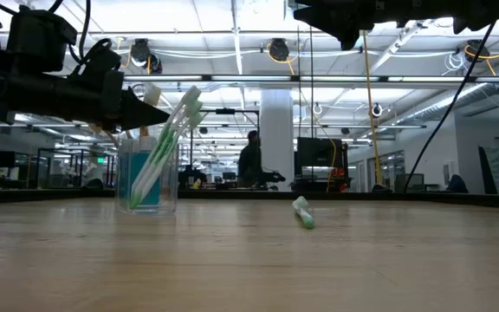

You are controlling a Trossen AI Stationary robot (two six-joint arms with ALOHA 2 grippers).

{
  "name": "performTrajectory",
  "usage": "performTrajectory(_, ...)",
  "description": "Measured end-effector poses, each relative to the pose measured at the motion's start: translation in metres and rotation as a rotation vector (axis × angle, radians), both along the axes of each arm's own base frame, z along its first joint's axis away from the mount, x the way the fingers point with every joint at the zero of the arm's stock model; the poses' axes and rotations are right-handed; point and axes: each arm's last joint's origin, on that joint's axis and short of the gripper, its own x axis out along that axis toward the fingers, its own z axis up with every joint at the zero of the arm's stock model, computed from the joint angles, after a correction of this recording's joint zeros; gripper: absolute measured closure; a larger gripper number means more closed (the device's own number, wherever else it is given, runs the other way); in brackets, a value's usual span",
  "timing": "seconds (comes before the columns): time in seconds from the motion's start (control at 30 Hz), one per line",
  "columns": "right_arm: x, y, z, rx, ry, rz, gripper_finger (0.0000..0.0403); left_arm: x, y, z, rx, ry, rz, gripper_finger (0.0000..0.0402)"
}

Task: Pick & Place toothbrushing station
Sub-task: Put the orange toothbrush in the transparent organizer, then put the green toothbrush in the transparent organizer

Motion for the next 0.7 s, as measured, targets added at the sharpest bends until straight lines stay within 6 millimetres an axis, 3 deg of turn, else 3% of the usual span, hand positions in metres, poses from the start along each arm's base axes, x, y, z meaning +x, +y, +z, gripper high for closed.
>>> performTrajectory(0.23, 0.000, 0.000, 0.000, 0.000, 0.001, 0.000, 0.0234, -0.001, -0.001, 0.009, -0.048, -0.122, 0.033, 0.0366)
performTrajectory(0.7, 0.000, 0.000, -0.001, -0.001, 0.010, 0.000, 0.0234, -0.003, -0.008, 0.022, -0.017, -0.212, 0.048, 0.0201)
